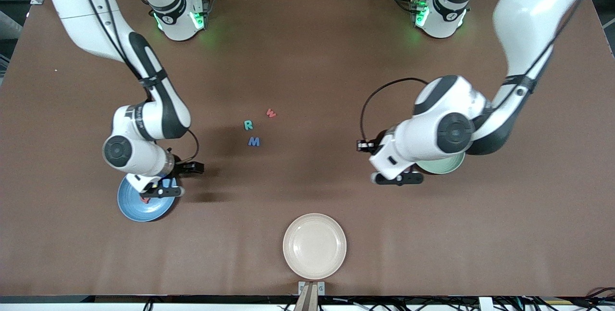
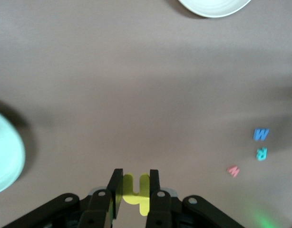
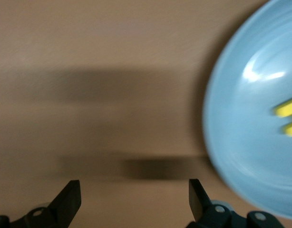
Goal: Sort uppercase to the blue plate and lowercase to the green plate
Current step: 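Carry the yellow h to the green plate while the right gripper reaches the R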
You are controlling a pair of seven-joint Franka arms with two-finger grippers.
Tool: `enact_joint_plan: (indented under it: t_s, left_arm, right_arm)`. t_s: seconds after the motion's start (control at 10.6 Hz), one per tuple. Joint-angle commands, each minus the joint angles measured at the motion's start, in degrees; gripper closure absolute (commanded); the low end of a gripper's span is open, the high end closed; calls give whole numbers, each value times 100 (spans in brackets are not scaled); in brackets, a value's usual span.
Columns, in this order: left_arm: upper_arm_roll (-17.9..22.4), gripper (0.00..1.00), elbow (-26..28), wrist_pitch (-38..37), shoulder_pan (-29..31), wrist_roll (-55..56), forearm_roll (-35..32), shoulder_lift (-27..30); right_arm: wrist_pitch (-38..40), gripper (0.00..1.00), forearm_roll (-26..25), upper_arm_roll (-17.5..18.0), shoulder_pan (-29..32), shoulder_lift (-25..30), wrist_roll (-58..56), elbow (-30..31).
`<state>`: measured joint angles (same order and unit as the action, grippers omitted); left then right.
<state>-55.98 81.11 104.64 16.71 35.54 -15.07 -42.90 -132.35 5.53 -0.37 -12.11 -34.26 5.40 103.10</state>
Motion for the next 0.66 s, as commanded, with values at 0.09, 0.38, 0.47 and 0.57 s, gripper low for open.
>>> enact_joint_plan:
  t_s: [0.09, 0.38, 0.47, 0.57]
  left_arm:
    - [-176, 87, 1503, 57, 1025, -591, 136, 1422]
    - [-124, 87, 1776, -57, 1439, -934, 136, 1670]
    - [-71, 86, 1968, -66, 1615, -1240, 145, 1810]
    - [243, 86, 2127, -40, 1625, -1617, 145, 1915]
  right_arm:
    - [-194, 0, 369, 72, -526, 664, 180, 947]
    - [-555, 0, 397, 63, -1475, 929, 1004, 1528]
    - [-572, 0, 388, 54, -1695, 982, 1093, 1634]
    - [-572, 0, 388, 54, -1837, 1008, 1094, 1722]
